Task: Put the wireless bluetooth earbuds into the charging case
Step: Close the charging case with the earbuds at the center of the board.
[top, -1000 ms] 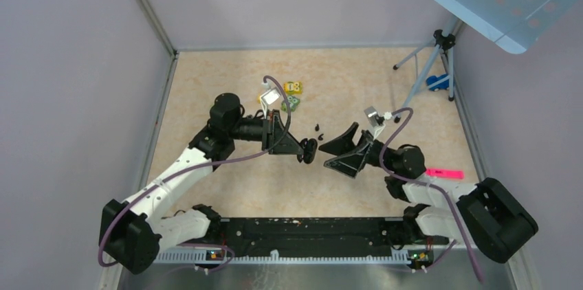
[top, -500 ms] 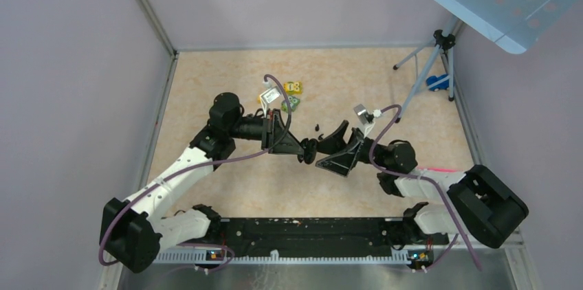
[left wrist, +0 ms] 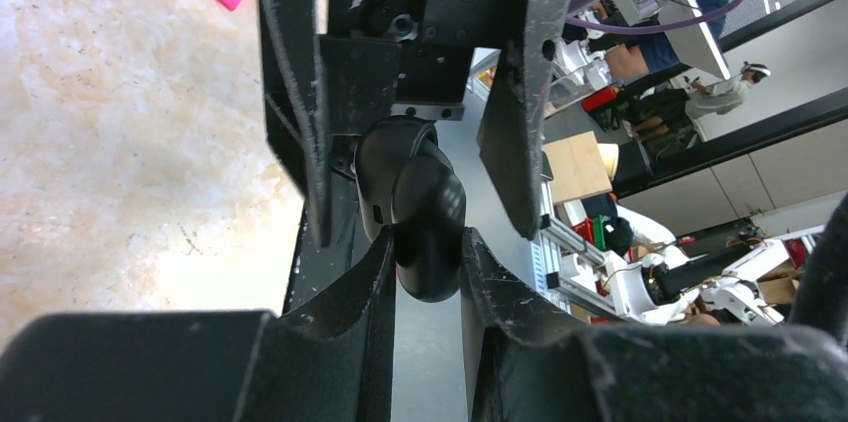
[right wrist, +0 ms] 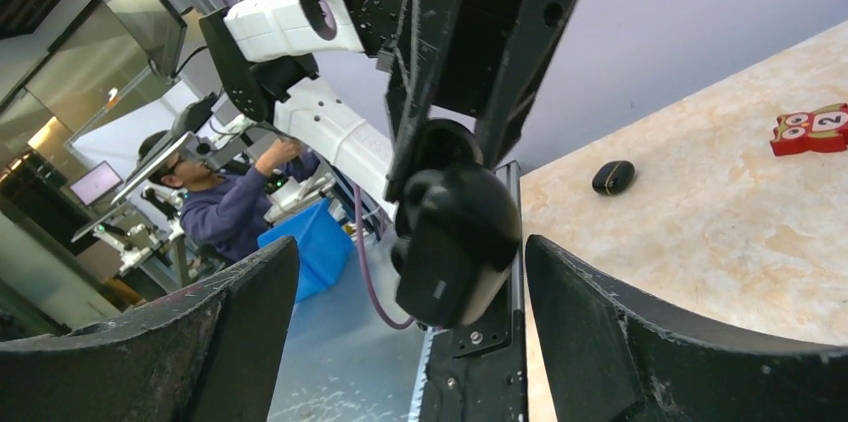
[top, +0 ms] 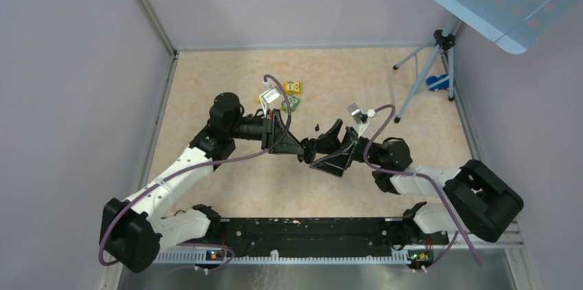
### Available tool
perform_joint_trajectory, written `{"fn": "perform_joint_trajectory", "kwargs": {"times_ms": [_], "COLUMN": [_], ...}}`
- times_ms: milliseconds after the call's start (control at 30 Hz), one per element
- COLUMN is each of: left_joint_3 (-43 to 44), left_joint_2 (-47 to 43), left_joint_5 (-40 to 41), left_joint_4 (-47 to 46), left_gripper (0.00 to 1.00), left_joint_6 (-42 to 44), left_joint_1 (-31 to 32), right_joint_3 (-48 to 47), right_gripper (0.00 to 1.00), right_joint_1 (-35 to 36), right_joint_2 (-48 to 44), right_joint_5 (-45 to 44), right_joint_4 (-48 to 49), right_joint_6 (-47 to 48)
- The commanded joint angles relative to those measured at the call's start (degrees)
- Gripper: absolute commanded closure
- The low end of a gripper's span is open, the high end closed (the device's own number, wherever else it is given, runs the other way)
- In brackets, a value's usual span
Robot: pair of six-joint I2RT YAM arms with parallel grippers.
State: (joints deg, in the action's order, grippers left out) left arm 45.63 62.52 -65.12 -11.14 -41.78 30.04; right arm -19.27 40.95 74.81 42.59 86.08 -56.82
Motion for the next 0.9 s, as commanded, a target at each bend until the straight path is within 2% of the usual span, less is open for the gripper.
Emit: {"fn": "perform_joint_trajectory", "kwargs": {"times_ms": [0, 267, 467, 700, 867], "left_joint_3": [2.49, 2.90, 3.07, 2.92, 3.09], "left_joint_2": [0.14, 0.64, 0.41, 0.71, 0.66], "left_joint_5": [0.98, 2.75, 1.93, 1.45, 0.80], "left_joint_4": [3.67, 7.41, 7.71, 7.34, 6.90], "left_gripper": [1.00, 1.00, 1.00, 1.00, 1.00], "left_joint_6": [4.58, 7.89, 7.94, 7.56, 7.58], "left_joint_1": [-0.19, -0.20, -0.20, -0.23, -0.17], "right_joint_3": [-0.96, 0.31, 0.34, -1.30, -2.32], "right_gripper": [0.20, 0.31, 0.36, 0.43, 0.59], "right_joint_1": [0.88, 0.80, 0.84, 0.90, 0.89], "right_joint_2": [-2.88, -4.76, -3.22, -0.71, 1.43], "right_joint_5": [-0.53, -1.92, -4.63, -3.78, -3.28], "right_joint_4": [12.69, 12.37, 10.55, 11.00, 11.38], "right_joint_6": [2.36, 2.82, 3.23, 2.05, 1.38]}}
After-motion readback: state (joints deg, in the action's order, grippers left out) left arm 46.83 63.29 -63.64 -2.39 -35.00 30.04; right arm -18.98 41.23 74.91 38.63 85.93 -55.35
